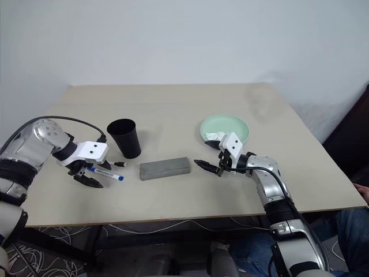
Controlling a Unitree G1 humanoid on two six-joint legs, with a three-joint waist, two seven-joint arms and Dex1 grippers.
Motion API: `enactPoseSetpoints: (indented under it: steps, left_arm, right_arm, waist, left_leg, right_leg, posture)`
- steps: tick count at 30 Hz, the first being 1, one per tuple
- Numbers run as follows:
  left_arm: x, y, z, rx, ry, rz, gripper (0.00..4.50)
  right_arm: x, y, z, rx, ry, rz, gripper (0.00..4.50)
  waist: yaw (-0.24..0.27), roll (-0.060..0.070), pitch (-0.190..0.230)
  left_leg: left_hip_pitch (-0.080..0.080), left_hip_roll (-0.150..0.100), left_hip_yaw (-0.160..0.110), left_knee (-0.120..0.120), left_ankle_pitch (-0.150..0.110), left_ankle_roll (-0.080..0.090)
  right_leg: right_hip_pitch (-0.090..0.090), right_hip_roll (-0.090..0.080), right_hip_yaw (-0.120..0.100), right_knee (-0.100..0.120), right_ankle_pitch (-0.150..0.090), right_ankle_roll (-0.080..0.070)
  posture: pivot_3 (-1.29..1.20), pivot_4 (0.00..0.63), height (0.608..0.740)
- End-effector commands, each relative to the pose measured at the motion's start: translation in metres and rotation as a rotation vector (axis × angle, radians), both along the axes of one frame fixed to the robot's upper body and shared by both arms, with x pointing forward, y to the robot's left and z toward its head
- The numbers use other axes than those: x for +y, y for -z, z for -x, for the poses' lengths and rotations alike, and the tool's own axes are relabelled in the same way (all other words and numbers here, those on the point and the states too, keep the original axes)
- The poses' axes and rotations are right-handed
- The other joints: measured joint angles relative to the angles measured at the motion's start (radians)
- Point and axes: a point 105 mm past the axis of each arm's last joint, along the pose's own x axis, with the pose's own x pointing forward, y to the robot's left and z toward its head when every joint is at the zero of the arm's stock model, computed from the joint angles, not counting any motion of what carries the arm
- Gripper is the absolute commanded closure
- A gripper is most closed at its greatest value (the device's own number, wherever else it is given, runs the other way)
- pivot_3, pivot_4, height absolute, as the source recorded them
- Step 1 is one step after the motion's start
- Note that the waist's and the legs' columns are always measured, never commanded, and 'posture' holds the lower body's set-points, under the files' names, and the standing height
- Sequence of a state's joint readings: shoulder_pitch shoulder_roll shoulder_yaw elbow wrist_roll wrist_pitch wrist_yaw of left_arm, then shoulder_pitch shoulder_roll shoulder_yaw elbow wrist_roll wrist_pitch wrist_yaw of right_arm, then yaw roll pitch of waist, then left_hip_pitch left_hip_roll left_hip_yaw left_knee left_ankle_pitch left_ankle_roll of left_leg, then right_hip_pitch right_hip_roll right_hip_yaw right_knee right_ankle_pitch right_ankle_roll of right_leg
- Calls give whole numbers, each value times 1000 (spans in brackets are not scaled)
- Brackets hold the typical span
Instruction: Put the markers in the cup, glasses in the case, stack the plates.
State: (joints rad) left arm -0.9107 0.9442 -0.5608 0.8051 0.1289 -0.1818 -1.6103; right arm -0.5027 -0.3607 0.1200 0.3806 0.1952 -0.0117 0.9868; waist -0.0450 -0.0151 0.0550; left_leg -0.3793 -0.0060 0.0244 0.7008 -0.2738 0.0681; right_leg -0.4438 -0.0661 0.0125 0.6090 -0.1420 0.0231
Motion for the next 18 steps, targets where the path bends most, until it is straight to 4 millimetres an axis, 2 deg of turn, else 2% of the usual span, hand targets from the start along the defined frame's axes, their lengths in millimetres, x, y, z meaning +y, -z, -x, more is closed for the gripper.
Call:
enactPoseSetpoints:
  steps: [1,7,18]
  left_arm:
    - [5,-2,-8,-8,3,-52,1099]
    - [3,13,-10,27,24,-85,1099]
    - [-3,33,-20,-27,93,-193,1099]
  right_arm:
    - [0,-13,-1,-52,-10,-16,301]
    - [-4,-11,0,-41,-6,-8,301]
    - [-5,-11,3,-44,5,-10,301]
  waist:
    - [0,0,0]
    - [1,0,0]
    - [2,1,-1]
  left_leg:
    - [0,0,0,0,0,0]
    - [0,0,1,0,0,0]
    - [1,0,0,0,0,0]
  right_leg:
    - [0,0,0,0,0,0]
    - [0,0,0,0,0,0]
    - [1,-1,1,1,1,2]
  posture:
    - [0,0,720]
    - [0,0,720]
    - [0,0,720]
